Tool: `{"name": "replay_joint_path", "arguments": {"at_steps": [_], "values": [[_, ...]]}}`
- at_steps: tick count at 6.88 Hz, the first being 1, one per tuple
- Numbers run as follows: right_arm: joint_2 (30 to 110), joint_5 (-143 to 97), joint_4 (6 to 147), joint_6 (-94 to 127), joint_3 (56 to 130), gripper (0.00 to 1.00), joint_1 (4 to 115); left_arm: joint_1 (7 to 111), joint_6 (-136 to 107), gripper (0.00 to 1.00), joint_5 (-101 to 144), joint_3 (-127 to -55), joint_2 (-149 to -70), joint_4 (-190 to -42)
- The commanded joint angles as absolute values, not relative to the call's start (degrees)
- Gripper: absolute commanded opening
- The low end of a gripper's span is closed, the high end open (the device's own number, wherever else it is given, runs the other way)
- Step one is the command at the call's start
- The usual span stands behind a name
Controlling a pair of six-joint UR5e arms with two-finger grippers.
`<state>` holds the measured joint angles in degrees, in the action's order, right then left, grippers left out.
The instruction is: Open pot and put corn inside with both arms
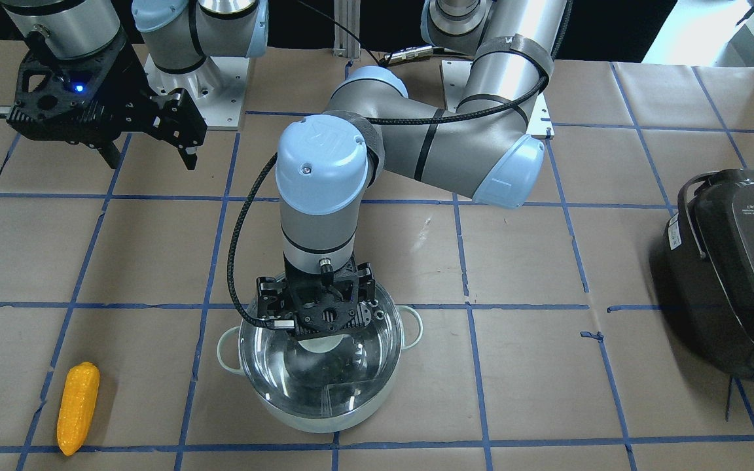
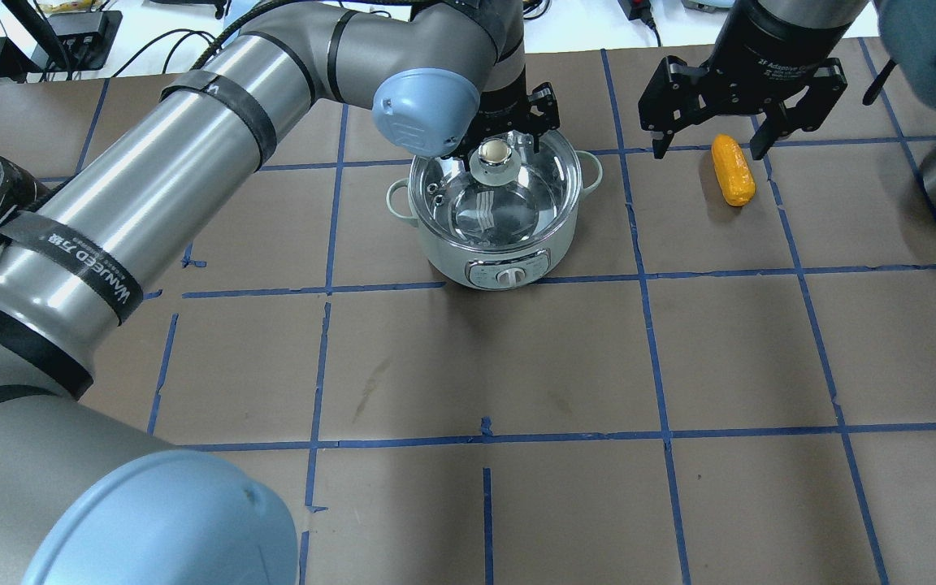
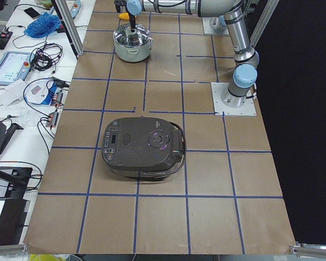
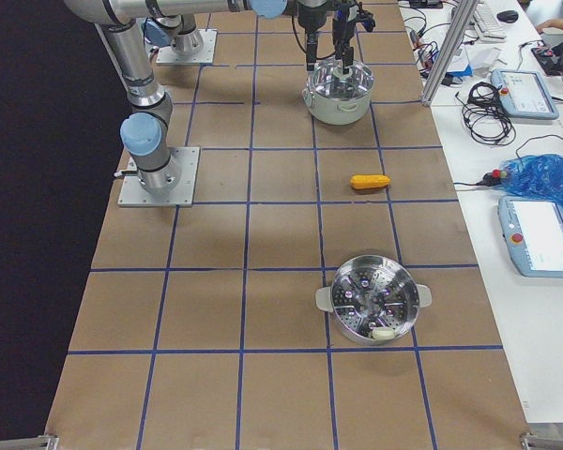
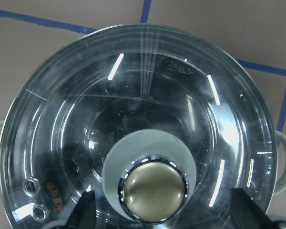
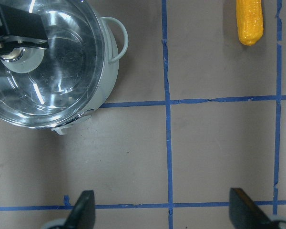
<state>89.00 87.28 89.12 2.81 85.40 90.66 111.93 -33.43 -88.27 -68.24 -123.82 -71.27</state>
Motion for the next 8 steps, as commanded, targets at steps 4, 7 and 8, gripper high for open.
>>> {"name": "replay_joint_path", "arguments": {"at_steps": [4,7,8], "values": [[87.55,86.84,92.7,0.12,85.78,1.0,87.48,110.32,-31.82,0.17,-88.24,-67.15,-119.47,-73.11],[73.62,86.84,105.41,-4.38,84.64,0.98,80.35,89.98,-2.19,0.15,-89.81,-70.38,-115.84,-77.26],[68.34,87.36,110.08,-7.53,84.38,0.95,78.33,84.78,2.41,0.13,-90.17,-73.01,-116.1,-76.21]]}}
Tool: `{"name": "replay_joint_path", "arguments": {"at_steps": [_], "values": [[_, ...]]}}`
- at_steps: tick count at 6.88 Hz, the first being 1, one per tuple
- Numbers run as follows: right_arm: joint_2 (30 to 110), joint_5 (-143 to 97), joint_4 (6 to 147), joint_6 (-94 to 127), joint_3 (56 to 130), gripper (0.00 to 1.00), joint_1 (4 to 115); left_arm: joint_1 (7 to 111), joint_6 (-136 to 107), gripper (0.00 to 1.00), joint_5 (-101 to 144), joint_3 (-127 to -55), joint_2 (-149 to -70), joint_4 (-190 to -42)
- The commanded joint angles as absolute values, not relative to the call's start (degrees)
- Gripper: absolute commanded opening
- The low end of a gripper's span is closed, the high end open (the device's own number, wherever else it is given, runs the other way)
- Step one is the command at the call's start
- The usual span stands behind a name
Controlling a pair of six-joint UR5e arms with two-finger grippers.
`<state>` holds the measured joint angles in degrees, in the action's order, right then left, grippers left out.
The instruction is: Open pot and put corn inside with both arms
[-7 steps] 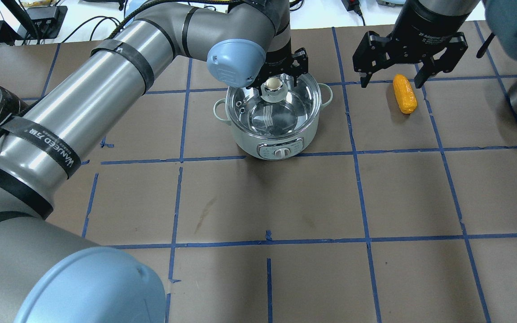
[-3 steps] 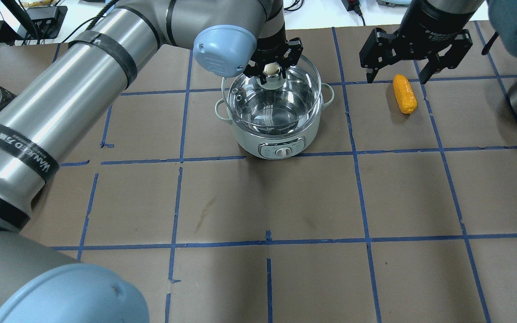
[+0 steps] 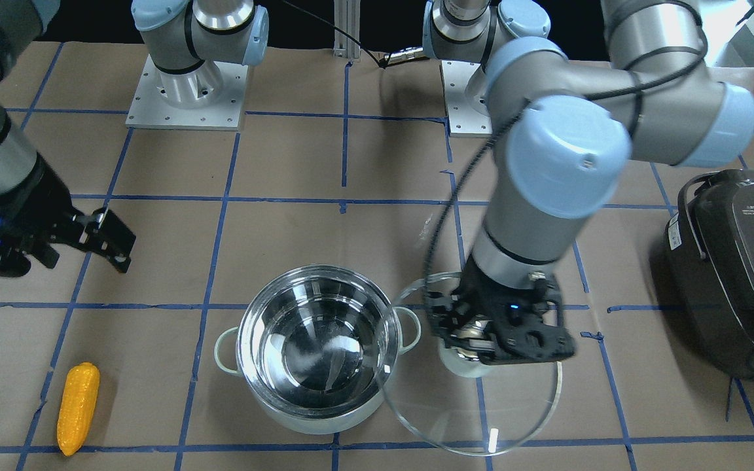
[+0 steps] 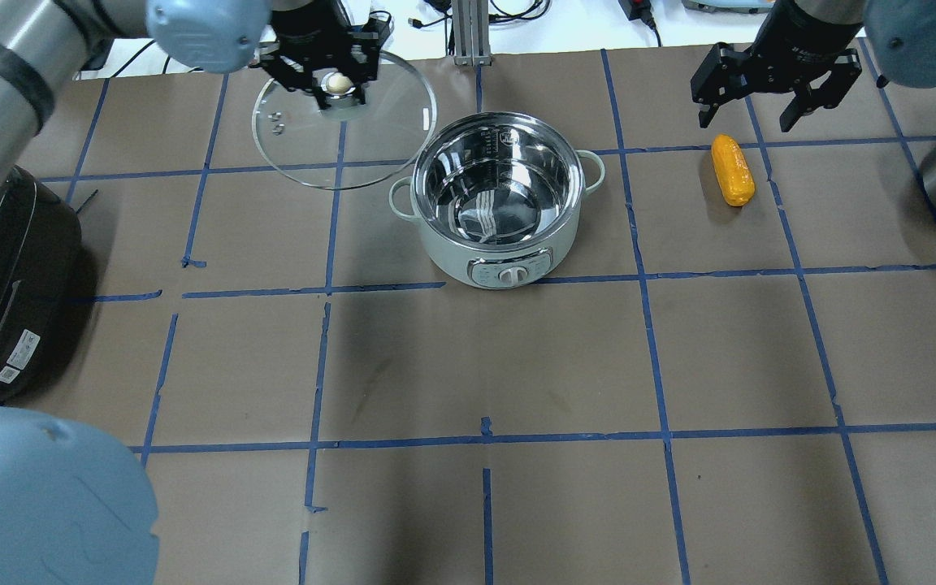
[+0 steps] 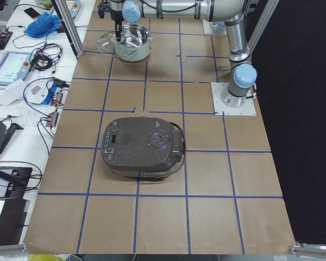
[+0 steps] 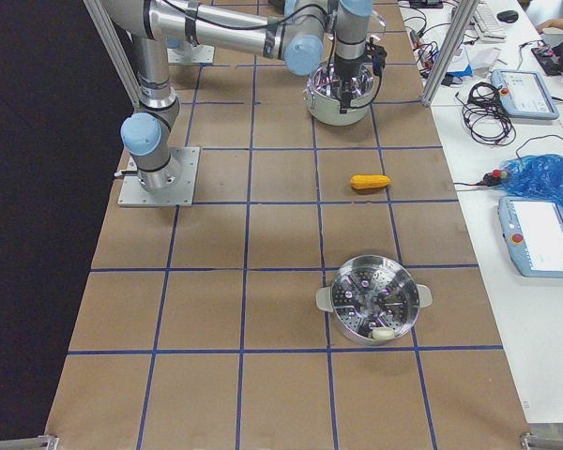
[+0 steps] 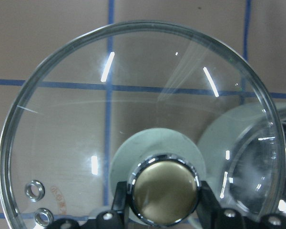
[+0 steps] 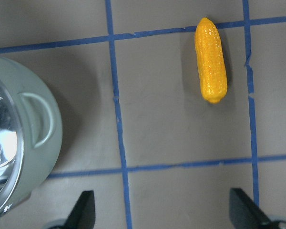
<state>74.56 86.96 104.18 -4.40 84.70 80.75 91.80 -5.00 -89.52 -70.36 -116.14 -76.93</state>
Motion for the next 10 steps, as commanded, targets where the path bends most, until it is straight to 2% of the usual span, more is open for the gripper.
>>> {"name": "replay_joint_path", "arguments": {"at_steps": [1,3,4,5,6,7,8,9,10], "values": [[64.29,87.36,113.61,-10.17,84.81,0.93,75.96,82.12,5.42,0.13,-89.91,-75.21,-116.89,-74.11],[56.55,87.01,123.88,-14.58,84.82,0.91,75.41,81.48,6.76,0.13,-90.0,-81.27,-123.62,-58.98],[54.08,86.84,127.32,-14.68,84.99,0.89,75.41,81.47,6.42,0.13,-89.91,-84.17,-124.44,-54.97],[52.31,86.84,128.4,-14.68,85.43,0.8,75.41,81.47,6.5,0.14,-90.0,-85.42,-124.37,-54.93],[51.6,86.84,128.41,-14.68,86.13,0.65,75.41,81.47,6.59,0.44,-89.91,-85.95,-124.45,-55.02],[51.77,86.84,127.45,-14.68,86.13,0.28,75.41,81.47,6.5,0.99,-90.0,-87.18,-124.37,-55.02],[52.2,86.84,127.09,-14.5,86.13,0.15,75.5,81.47,5.89,1.0,-90.87,-87.1,-123.93,-55.63],[53.25,87.36,126.92,-13.63,86.13,0.13,76.19,81.65,5.37,1.0,-90.97,-85.88,-121.84,-59.46],[57.96,87.71,122.22,-10.58,85.7,0.13,78.72,82.0,5.36,1.0,-90.97,-84.83,-118.08,-64.03]]}}
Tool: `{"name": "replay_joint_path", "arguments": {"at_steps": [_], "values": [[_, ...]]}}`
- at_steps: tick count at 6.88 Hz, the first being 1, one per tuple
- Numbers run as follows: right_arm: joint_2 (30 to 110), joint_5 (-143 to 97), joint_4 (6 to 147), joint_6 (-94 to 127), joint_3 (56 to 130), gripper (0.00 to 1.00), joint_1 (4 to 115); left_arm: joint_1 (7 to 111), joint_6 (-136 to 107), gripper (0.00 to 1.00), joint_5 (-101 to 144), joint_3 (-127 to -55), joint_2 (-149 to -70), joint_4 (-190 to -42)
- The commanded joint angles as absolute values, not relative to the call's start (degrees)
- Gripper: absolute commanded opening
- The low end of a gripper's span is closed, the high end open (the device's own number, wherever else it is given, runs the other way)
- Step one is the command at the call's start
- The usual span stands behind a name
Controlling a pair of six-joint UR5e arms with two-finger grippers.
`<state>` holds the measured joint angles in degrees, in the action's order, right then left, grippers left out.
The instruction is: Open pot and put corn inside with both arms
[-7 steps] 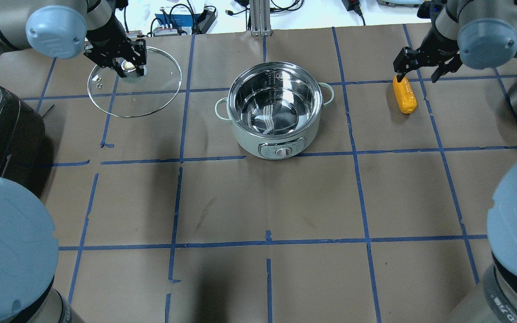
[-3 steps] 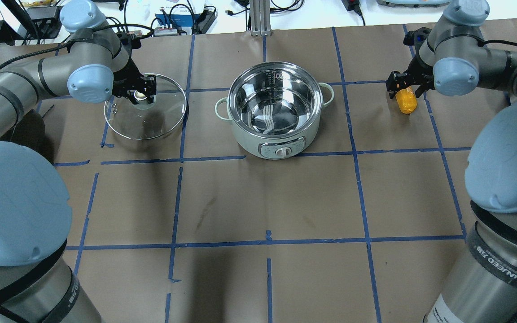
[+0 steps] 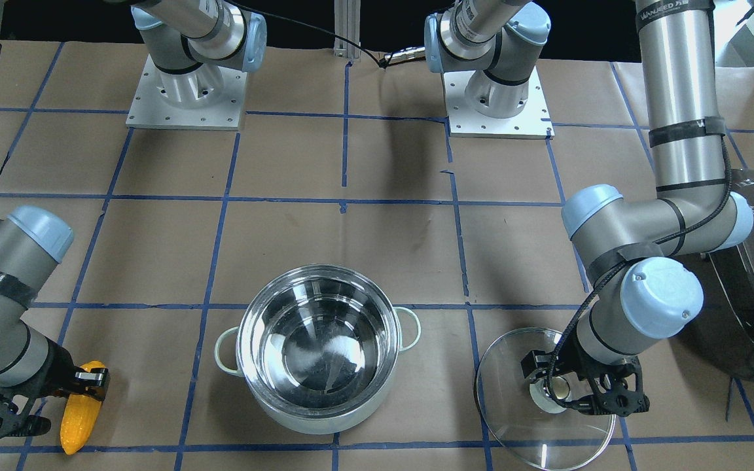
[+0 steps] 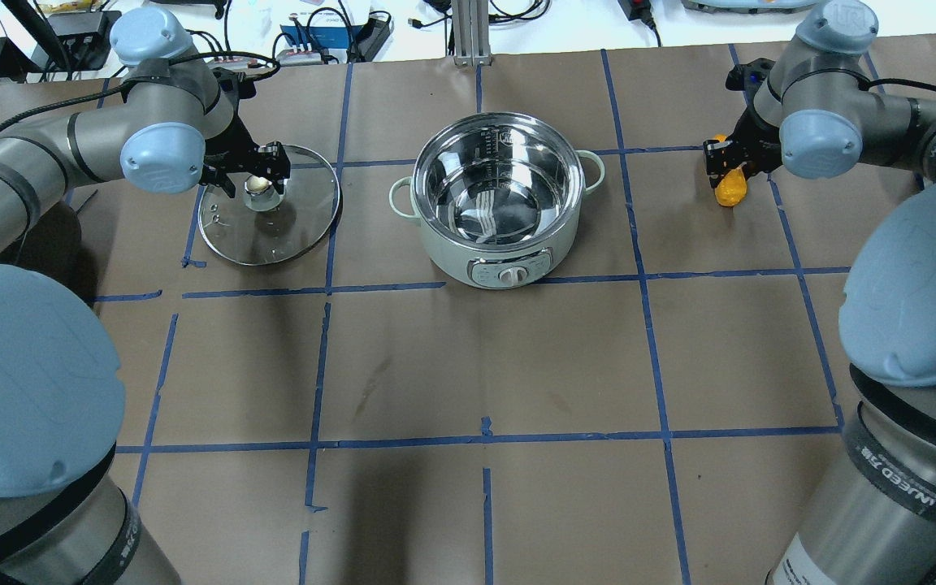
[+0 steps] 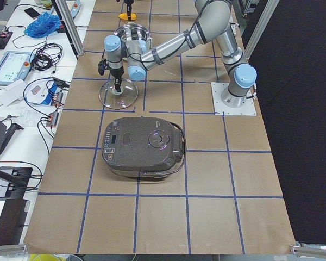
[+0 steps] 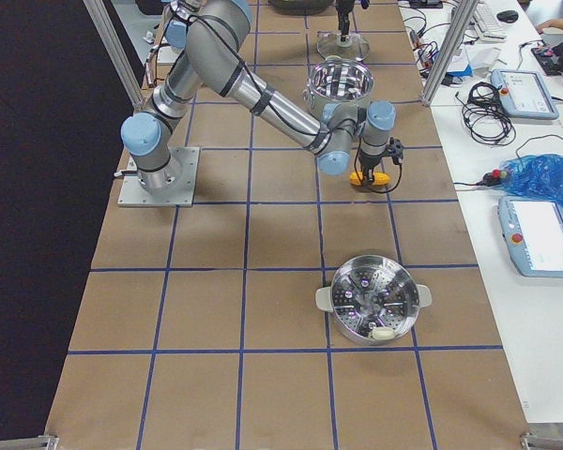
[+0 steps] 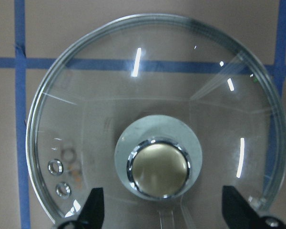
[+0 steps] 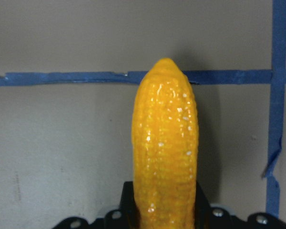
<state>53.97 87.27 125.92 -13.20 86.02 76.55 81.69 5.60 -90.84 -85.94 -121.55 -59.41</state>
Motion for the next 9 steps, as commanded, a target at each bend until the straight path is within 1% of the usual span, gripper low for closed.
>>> {"name": "replay_joint_path", "arguments": {"at_steps": [1,2,4,6,8,9], "values": [[64.1,87.8,115.64,-6.46,85.43,0.14,85.54,82.52,3.19,1.0,-90.71,-83.16,-113.95,-69.99],[67.12,87.8,114.71,0.89,85.43,0.16,92.65,85.31,0.9,1.0,-90.7,-81.75,-110.51,-75.88],[66.19,87.62,116.97,16.36,85.69,0.16,103.57,91.73,-0.79,1.0,-91.66,-80.68,-102.09,-82.75],[62.69,87.63,121.18,18.11,86.04,0.16,106.34,92.02,-0.7,1.0,-94.47,-82.26,-97.14,-88.82],[56.89,87.18,130.21,19.94,86.04,0.17,107.92,92.02,-0.44,1.0,-94.57,-82.27,-96.59,-90.35],[55.73,87.54,130.51,19.95,86.13,0.2,107.93,91.5,0.08,1.0,-95.35,-82.27,-96.42,-90.53]]}}
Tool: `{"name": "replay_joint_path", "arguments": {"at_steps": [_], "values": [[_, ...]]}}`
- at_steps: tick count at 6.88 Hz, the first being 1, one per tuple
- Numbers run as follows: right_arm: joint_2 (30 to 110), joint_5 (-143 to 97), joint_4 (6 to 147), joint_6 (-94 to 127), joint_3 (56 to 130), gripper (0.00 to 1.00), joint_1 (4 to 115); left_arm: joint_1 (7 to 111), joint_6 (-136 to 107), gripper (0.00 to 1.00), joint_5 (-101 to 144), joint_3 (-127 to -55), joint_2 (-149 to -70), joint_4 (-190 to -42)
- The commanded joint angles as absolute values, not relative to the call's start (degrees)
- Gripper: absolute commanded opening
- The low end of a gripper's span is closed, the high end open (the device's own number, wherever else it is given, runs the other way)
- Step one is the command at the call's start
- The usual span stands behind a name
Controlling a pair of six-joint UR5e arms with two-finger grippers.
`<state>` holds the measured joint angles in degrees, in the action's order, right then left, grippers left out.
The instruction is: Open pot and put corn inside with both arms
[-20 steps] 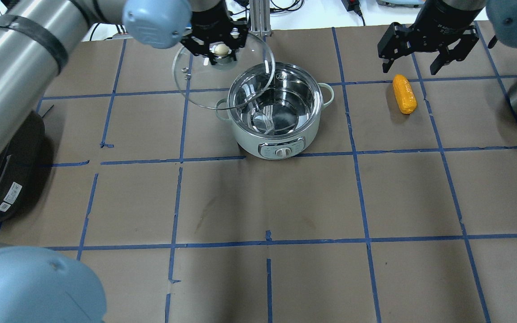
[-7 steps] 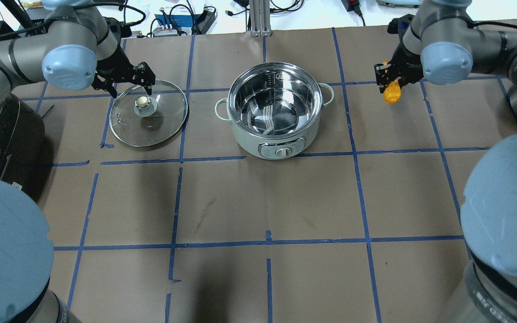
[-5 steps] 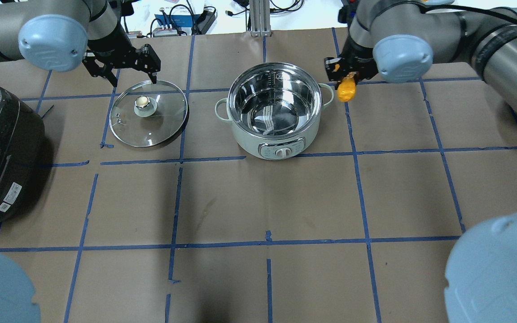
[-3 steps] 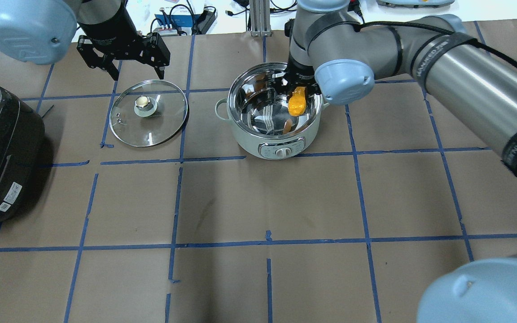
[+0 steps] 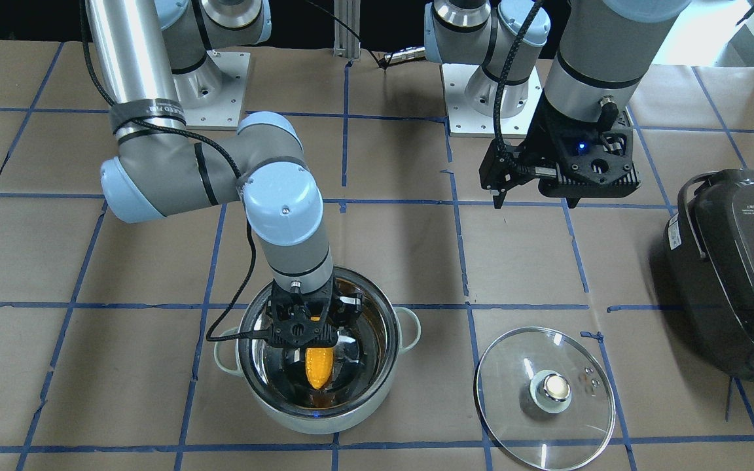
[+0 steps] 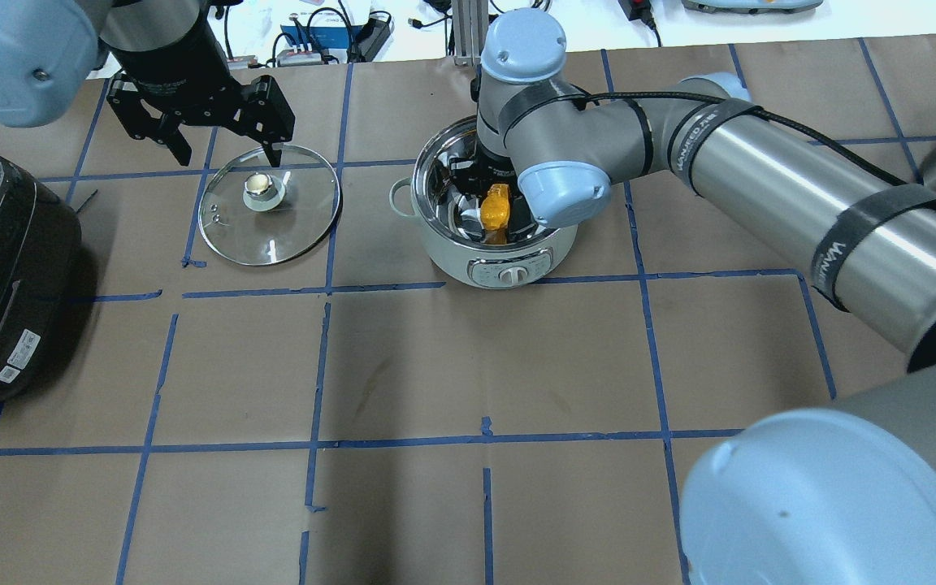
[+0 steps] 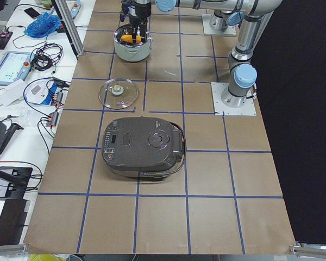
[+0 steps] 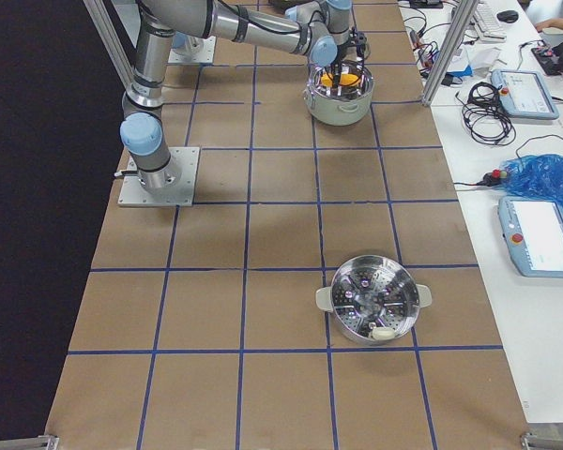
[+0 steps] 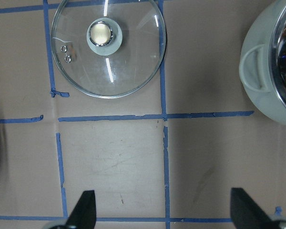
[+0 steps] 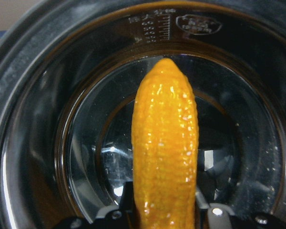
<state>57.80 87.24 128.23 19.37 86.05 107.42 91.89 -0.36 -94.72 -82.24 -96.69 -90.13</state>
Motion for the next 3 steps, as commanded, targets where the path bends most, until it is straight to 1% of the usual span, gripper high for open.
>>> {"name": "replay_joint_path", "arguments": {"at_steps": [1,2,3], "values": [[54.94,87.54,130.6,19.86,86.31,0.22,107.93,91.32,0.17,1.0,-95.54,-82.27,-95.63,-90.79],[54.5,87.71,130.69,19.52,87.09,0.35,107.84,91.32,0.18,1.0,-95.54,-82.35,-95.28,-91.05],[54.23,87.8,130.69,19.51,87.45,0.87,107.84,91.14,0.18,1.0,-95.45,-82.27,-95.27,-90.88]]}}
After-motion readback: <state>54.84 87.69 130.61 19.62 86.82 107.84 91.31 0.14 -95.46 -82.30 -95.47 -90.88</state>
